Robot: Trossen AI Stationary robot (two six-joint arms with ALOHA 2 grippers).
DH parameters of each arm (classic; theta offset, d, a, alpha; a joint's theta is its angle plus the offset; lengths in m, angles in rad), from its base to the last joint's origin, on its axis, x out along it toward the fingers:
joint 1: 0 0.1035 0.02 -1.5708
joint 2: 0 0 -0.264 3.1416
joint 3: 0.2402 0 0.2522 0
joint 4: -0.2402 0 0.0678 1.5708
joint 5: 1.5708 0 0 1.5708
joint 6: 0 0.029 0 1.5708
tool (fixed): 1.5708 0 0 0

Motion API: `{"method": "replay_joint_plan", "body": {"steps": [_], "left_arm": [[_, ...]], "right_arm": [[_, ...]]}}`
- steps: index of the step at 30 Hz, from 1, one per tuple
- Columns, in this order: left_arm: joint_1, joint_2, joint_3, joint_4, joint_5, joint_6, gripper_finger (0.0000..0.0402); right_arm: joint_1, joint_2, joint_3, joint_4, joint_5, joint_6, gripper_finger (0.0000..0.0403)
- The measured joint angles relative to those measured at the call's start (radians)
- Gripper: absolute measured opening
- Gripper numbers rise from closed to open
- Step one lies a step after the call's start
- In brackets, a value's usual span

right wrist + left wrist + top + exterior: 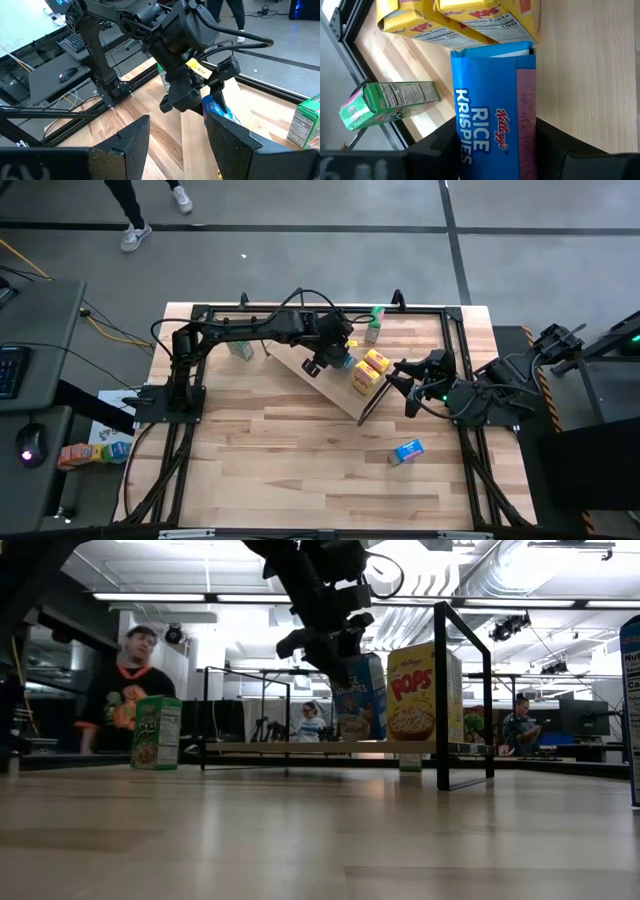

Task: Stack cereal on shelf
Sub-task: Put the left blue cereal box on the shelf

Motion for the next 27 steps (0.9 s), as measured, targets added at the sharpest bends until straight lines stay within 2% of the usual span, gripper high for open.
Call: {"method": "replay_joint_plan", "body": {"steps": [7, 20, 27], "left_arm": [[0.002, 0.000, 0.000, 0.001, 0.000, 0.000, 0.0179], [0.002, 0.000, 0.000, 0.030, -0.032, -0.006, 0.0262], [0.000, 0.001, 0.000, 0.053, -0.068, -0.008, 0.0271]], "right_arm": [[0.000, 0.000, 0.000, 0.000, 0.000, 0.000, 0.0188], [0.000, 0.000, 0.000, 0.000, -0.004, 0.000, 0.0188], [0.000, 0.000, 0.000, 0.000, -0.004, 0.000, 0.0188]]}}
